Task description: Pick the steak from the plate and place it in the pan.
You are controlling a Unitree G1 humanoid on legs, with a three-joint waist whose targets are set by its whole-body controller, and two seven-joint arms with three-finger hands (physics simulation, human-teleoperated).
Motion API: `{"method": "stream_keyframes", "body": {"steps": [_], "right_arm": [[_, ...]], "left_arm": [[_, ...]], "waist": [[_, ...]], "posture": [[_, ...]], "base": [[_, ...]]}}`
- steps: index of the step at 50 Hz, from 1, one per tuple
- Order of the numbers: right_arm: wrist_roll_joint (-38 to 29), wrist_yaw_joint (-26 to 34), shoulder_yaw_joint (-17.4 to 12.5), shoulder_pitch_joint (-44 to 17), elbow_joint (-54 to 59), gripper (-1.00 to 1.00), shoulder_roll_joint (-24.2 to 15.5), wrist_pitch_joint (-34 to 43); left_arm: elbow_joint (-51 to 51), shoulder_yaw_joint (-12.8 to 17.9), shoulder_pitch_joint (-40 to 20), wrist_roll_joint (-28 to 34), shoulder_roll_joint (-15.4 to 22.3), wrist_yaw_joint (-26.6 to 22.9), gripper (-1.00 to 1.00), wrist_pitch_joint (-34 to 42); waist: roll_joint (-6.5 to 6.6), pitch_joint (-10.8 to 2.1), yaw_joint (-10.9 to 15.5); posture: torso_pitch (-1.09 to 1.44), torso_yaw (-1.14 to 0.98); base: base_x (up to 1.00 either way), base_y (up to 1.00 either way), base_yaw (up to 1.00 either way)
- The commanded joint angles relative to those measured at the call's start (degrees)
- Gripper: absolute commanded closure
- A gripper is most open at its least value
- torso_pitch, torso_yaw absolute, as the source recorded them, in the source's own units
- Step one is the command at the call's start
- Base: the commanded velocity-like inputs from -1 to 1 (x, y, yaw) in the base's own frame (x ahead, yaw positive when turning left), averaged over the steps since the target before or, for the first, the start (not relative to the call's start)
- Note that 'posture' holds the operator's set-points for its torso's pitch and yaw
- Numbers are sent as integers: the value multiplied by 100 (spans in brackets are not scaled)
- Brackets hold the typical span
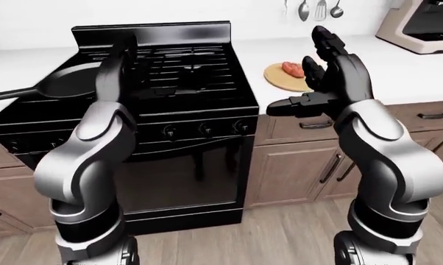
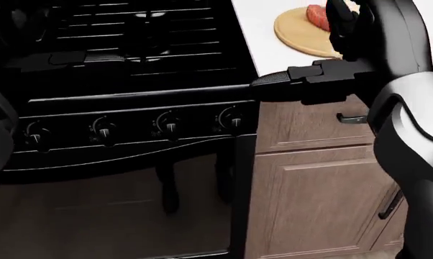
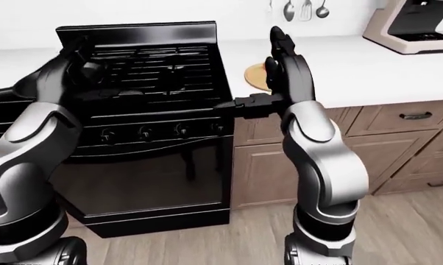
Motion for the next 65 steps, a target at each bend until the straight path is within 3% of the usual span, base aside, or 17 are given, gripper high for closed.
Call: {"method": "stream_keyframes", "body": {"steps": [1, 6, 15, 19, 22, 29, 33, 34, 36, 43, 46, 47, 55, 58, 60, 61, 65], "right_arm": [[-57, -41, -99, -150, -162, -100, -67, -224], [-51, -62, -94, -196, -190, -100, -69, -153], [-48, -57, -99, -180, -189, -100, -69, -169], [-51, -76, -96, -221, -201, -100, -73, -100], [-56, -78, -91, -221, -214, -100, -77, -76], [-42, -66, -104, -231, -233, -100, -78, -69], [-34, -59, -94, -233, -222, -100, -80, -72], [-32, -60, -94, -239, -222, -100, -76, -67], [-27, -56, -92, -245, -225, -100, -79, -58], [-26, -46, -89, -231, -228, -100, -74, -64], [-27, -39, -76, -251, -247, -100, -80, -22], [-29, -36, -75, -255, -248, -100, -80, -19], [-26, -40, -67, -269, -280, -100, -59, 18], [-24, -49, -68, -294, -288, -100, -54, 46], [-26, -46, -66, -283, -295, -100, -53, 41], [-27, -41, -68, -268, -305, -100, -54, 29], [-44, -17, -50, -226, -259, -100, -42, -55]], "left_arm": [[-217, 2, -183, -48, 20, -29, -100, -171], [-223, -1, -183, -54, 18, -41, -100, -183], [-274, -1, -192, -90, 18, -29, -100, -120], [-282, 3, -207, -92, 11, -19, -100, -99], [-309, 2, -200, -102, 0, -4, -100, -85], [-278, -9, -174, -106, -8, -15, -100, -136], [-256, -26, -164, -90, -10, -29, -100, -163], [-262, -20, -178, -95, -15, -20, -100, -143], [-259, -17, -182, -97, -13, -21, -100, -142], [-270, -21, -168, -88, -15, -24, -100, -142], [-257, -28, -164, -68, -14, -44, -100, -150], [-266, -17, -172, -74, -12, -42, -100, -137], [-294, -8, -187, -85, -1, -36, -100, -105], [-341, 12, -226, -123, -1, -3, -100, -21], [-341, 3, -201, -120, -2, -12, -100, -45], [-358, 13, -213, -131, 0, 1, -100, -17], [-352, 18, -213, -141, 10, 10, -100, -26]], "waist": [[15, -112, -23], [-530, -161, 33], [-178, -41, -32], [286, -122, -93], [266, -91, -80], [-69, -97, -15], [-621, -184, 30], [-374, -126, -18], [-452, -110, -7], [-74, -32, -38], [387, -143, -88], [161, -90, -27], [15, -124, -15], [-237, -134, 16], [-614, -216, 28], [-396, -158, -7], [-347, -132, -5]], "posture": [[0, 0], [0, 0], [0, 0], [0, 0], [0, 0], [0, 0], [0, 0], [0, 0], [0, 0], [0, 0], [0, 0], [0, 0], [0, 0], [0, 0], [0, 0], [0, 0], [0, 0]], "base": [[12, -1, 0], [12, -1, 0], [12, -1, 0], [11, -1, 0], [12, -2, 0], [11, -3, 0], [11, -4, 0], [11, -5, 0], [11, -5, 0], [11, -5, 0], [12, -7, 0], [12, -9, 0], [9, -11, 0], [6, -13, 0], [6, -13, 0], [6, -15, 0], [7, -14, 0]]}}
